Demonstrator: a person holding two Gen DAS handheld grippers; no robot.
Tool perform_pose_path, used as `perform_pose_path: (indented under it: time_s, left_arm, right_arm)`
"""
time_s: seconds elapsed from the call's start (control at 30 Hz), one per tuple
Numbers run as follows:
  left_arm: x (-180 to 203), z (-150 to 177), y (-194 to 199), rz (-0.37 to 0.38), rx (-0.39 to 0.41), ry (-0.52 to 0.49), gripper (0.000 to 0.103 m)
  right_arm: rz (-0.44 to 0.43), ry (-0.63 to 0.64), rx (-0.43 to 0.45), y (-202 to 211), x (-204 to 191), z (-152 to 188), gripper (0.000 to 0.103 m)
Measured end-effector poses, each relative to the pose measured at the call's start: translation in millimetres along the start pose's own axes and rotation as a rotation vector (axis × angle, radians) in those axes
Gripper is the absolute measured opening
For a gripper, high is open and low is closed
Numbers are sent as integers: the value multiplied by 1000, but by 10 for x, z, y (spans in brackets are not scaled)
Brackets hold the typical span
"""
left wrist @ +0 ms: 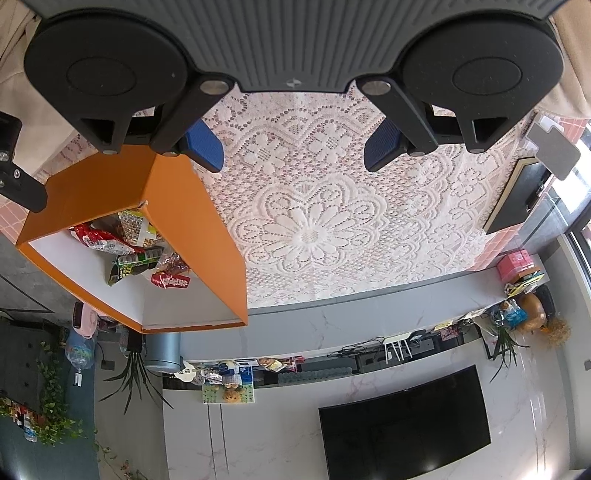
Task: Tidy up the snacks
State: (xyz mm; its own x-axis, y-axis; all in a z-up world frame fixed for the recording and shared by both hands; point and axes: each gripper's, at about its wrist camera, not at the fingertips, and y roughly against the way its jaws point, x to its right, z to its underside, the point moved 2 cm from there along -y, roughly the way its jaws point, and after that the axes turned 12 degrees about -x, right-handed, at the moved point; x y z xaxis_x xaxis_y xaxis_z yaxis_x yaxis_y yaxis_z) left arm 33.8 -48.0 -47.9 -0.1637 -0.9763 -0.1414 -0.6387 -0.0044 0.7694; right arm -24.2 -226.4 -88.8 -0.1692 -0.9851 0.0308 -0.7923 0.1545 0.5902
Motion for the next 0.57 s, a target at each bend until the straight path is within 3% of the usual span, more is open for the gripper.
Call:
perform_pose_path:
  time_s: [0.57]
  left_arm:
    - [-22,-1,0,-2,0,15,100]
  right_arm:
    - [-4,-4,-3,-12,4,17,100]
